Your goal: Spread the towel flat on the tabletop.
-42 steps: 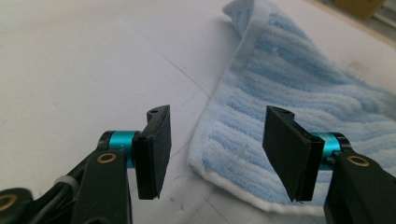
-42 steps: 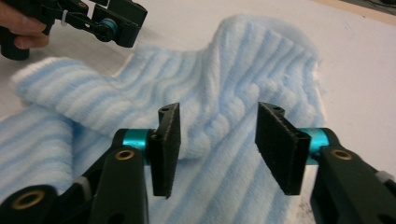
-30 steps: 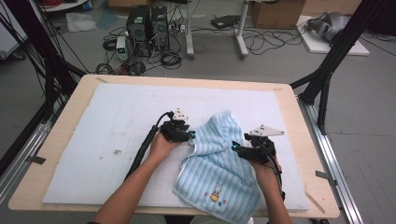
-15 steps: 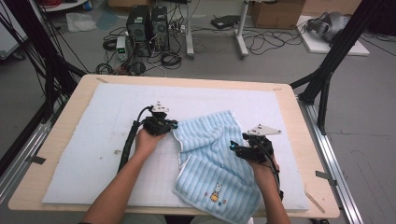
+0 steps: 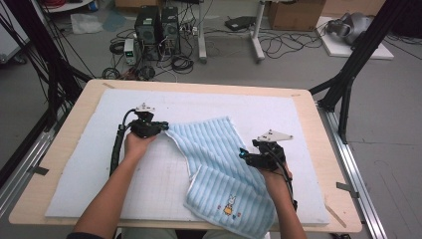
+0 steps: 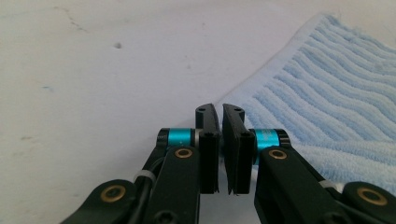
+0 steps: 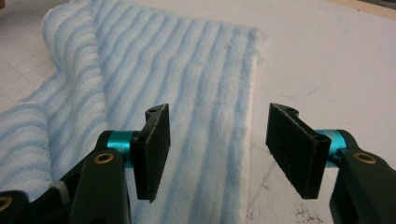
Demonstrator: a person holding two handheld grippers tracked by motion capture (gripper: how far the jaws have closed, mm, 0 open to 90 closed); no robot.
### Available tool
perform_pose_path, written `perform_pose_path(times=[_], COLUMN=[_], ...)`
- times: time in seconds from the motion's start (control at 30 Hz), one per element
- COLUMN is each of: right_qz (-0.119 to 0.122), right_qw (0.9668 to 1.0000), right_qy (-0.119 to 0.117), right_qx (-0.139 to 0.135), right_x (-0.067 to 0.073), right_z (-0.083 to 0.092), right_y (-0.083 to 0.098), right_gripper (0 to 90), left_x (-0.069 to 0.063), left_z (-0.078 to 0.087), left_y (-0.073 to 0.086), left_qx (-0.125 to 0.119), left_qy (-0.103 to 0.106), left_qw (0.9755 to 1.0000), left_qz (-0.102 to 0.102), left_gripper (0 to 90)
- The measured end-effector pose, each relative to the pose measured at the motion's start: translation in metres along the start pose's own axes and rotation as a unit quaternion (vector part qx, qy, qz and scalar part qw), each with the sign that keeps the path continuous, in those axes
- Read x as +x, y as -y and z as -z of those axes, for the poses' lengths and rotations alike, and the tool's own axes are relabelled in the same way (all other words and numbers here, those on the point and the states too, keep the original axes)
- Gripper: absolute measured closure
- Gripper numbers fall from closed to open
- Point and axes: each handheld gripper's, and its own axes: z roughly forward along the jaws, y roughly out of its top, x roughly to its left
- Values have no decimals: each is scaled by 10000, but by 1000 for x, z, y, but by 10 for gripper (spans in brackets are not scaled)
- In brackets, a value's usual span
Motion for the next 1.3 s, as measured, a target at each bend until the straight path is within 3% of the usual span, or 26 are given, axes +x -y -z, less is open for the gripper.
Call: perform_pose_path(times=[0.17,0.3,0.47,0.57,0.7,0.8,0.9,0.97,1.13,1.23,1.3], right_qz=[-16,-9,185,307,605,615,639,612,605,632,538], right_qw=[10000,10000,9996,9987,9962,9935,9909,9919,9938,9925,9934], right_qy=[-45,-95,-215,-364,-512,-741,-830,-798,-611,-408,-430], right_qx=[-16,23,86,166,369,606,848,773,701,961,921], right_x=[-1,-3,-9,-17,-20,-21,-19,-19,-20,-21,-22], right_z=[-3,-11,-32,-48,-76,-100,-121,-131,-147,-157,-160], right_y=[-2,-8,-20,-31,-44,-54,-65,-71,-77,-77,-79], right_gripper=[398,398,379,349,295,224,208,210,374,430,508], left_x=[17,20,16,13,12,13,15,15,12,12,12], left_z=[5,2,-1,2,10,13,15,16,20,22,23], left_y=[-2,2,1,0,-1,2,6,7,5,5,6], left_qx=[-50,-12,-157,-304,-512,-577,-592,-568,-609,-607,-589], left_qy=[-239,-183,-107,-61,14,-11,32,97,7,3,-5], left_qw=[9996,9996,9990,9985,9977,9977,9973,9971,9973,9973,9975], left_qz=[111,232,399,447,448,356,423,507,412,406,381], left_gripper=[848,837,543,429,391,386,359,341,312,316,317])
